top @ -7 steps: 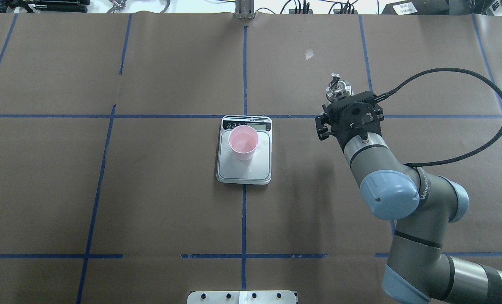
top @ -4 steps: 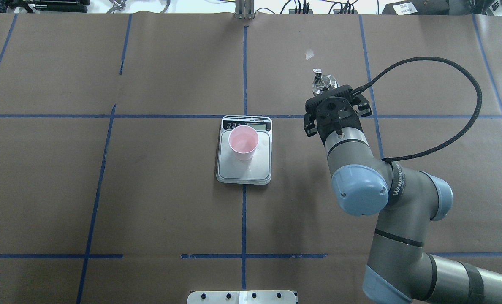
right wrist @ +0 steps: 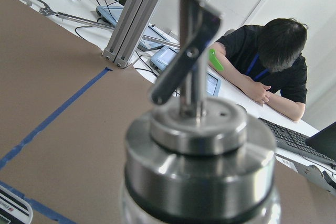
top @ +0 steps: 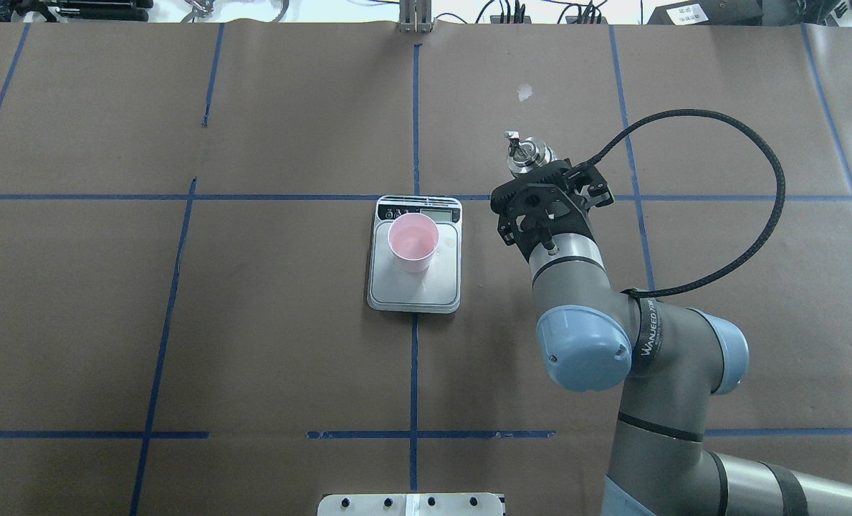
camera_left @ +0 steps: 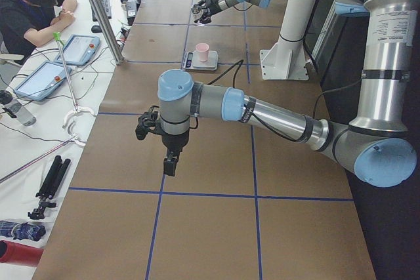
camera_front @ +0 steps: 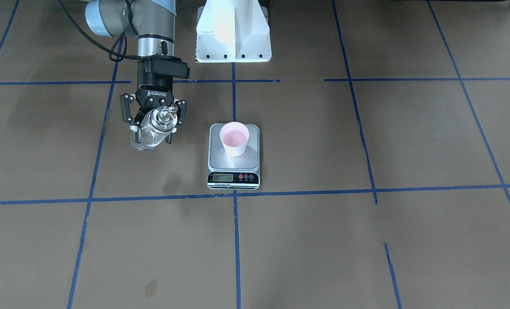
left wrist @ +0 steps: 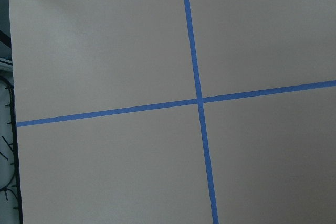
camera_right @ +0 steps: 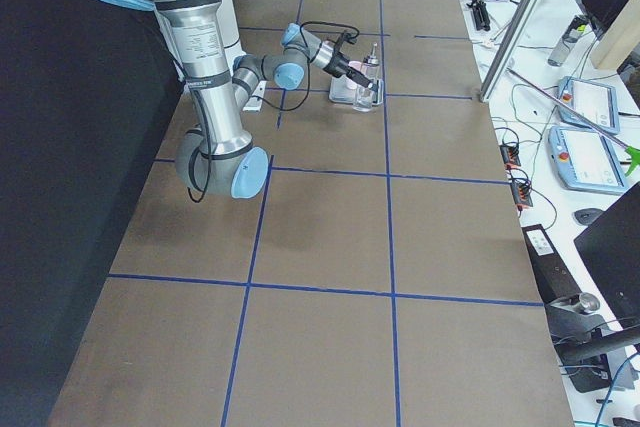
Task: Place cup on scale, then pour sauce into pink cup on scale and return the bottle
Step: 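Lift the bottle with the right gripper and carry it toward the cup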
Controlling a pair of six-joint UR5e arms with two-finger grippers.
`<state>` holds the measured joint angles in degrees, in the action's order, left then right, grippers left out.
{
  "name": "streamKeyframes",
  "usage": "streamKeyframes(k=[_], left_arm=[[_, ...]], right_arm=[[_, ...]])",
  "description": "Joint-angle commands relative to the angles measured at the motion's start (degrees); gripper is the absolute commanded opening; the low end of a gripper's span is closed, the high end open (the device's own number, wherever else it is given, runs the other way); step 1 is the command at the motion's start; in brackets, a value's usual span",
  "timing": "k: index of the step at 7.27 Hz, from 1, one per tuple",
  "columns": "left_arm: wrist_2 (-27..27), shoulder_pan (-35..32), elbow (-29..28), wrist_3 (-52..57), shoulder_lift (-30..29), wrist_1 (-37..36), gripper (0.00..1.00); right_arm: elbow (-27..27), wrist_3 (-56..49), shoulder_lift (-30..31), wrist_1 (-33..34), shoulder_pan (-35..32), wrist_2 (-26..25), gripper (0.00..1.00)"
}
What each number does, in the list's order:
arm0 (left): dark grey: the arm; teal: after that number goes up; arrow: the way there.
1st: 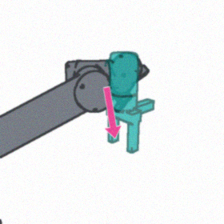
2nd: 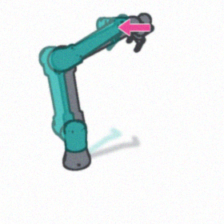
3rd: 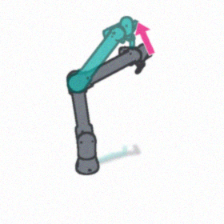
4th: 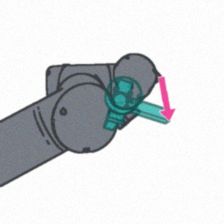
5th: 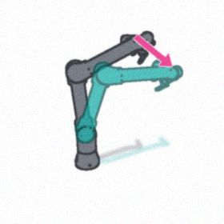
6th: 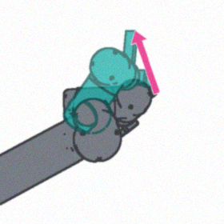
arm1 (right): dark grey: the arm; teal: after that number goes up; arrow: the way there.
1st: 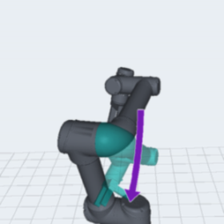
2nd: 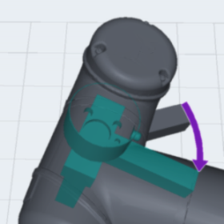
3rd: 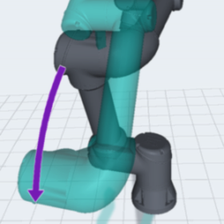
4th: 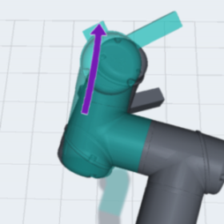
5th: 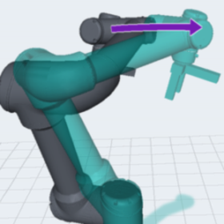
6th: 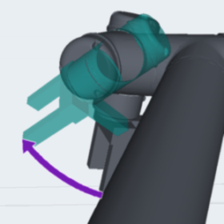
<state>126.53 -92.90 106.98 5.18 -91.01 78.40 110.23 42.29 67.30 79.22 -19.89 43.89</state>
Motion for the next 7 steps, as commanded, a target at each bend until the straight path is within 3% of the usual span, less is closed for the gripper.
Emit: streamKeyframes(k=[1,3,5,7], left_arm=[[-0.06,0.0,-0.1,0.0,0.04,0.0,1.0],[-0.06,0.0,-0.1,0.0,0.04,0.0,1.0],[-0.06,0.0,-0.1,0.0,0.04,0.0,1.0],[0.03,0.0,-0.1,0.0,-0.05,0.0,1.0]], right_arm=[[0.87,-3.26,-0.07,0.05,0.38,-0.12,0.0],[2.7,-8.01,-0.24,-0.3,0.38,-0.2,0.0],[4.46,-7.58,-0.15,-0.38,0.99,-4.85,0.0],[4.38,-8.01,-0.07,0.05,1.34,-4.6,0.0]])
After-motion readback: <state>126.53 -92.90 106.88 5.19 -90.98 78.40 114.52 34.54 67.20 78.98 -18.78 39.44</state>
